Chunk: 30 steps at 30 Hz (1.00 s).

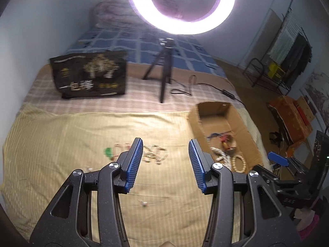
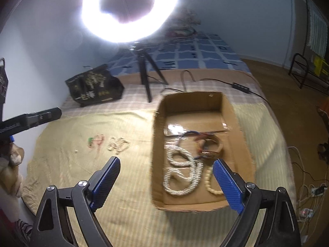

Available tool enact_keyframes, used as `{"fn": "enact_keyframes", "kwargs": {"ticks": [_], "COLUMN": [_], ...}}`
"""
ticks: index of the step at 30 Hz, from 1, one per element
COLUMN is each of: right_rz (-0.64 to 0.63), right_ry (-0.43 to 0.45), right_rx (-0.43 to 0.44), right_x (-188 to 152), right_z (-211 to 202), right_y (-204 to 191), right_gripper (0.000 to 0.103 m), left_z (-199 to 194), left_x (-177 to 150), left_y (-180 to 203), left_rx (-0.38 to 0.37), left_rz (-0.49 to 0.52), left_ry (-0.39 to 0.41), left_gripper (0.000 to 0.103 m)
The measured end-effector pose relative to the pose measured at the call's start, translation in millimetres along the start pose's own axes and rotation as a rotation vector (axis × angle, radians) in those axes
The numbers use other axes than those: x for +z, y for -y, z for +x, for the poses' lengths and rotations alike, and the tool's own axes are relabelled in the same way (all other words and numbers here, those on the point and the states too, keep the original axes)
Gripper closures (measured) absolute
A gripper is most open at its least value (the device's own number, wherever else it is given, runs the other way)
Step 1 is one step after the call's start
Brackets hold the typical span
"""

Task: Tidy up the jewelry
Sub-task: 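Move both tools back over the bedsheet toward the pearl earring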

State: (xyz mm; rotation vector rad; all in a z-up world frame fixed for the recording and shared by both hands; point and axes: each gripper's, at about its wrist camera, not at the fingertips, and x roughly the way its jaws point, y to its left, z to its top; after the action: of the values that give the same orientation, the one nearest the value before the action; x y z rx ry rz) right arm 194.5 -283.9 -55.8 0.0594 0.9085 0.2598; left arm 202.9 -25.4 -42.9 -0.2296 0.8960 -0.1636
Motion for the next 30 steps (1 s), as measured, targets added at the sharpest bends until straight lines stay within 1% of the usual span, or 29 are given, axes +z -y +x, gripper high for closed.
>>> {"fn": "enact_keyframes", "kwargs": {"ticks": [3, 8, 10, 13, 15, 16, 18, 19, 22, 24, 26, 30], "right_rz": [-0.004, -0.039, -0.052, -0.072, -0.086, -0.096, -0.109, -0.116, -0.121, -0.114, -0.099, -0.075], "right_ry": [-0.002, -0.030, -0.046, -0.078, -0.094, -0.104, -0.124, -0.137, -0.174, -0.199, -0.225, -0.265], "right_rx": [0.032, 0.088, 0.106, 0.138, 0.152, 0.162, 0.183, 0.194, 0.217, 0.230, 0.248, 0.281], "right_x": [3.3, 5.4, 3.7, 1.2, -1.2, -2.8, -7.3, -10.2, -17.1, -21.4, -25.3, -30.9], "right_z": [4.9, 19.3, 25.2, 34.5, 39.9, 43.4, 50.3, 54.1, 64.6, 71.8, 79.7, 93.2], "right_y": [-13.7, -43.6, -54.0, -69.4, -78.5, -84.4, -93.9, -98.5, -107.0, -110.0, -112.3, -115.7], "right_gripper": [0.010, 0.016, 0.022, 0.028, 0.031, 0.033, 0.036, 0.038, 0.043, 0.048, 0.052, 0.059], "left_z": [-3.5, -6.1, -6.4, -6.2, -3.3, -0.4, 5.4, 9.8, 27.3, 41.9, 52.1, 69.9], "left_x": [-1.2, -5.1, -6.2, -8.8, -10.1, -11.7, -16.0, -18.4, -28.9, -36.6, -42.9, -52.9], "left_y": [-23.0, -58.6, -70.9, -86.8, -96.0, -102.9, -114.6, -119.5, -134.4, -143.5, -148.7, -152.9], "left_rx": [0.018, 0.054, 0.062, 0.075, 0.076, 0.072, 0.069, 0.068, 0.055, 0.046, 0.045, 0.061], "left_rz": [-0.026, -0.045, -0.059, -0.071, -0.082, -0.095, -0.125, -0.137, -0.180, -0.217, -0.241, -0.252], "left_ry": [0.002, 0.004, -0.003, -0.007, -0.020, -0.030, -0.050, -0.065, -0.124, -0.181, -0.210, -0.250], "left_gripper": [0.056, 0.056, 0.056, 0.060, 0.065, 0.067, 0.069, 0.073, 0.077, 0.082, 0.083, 0.084]}}
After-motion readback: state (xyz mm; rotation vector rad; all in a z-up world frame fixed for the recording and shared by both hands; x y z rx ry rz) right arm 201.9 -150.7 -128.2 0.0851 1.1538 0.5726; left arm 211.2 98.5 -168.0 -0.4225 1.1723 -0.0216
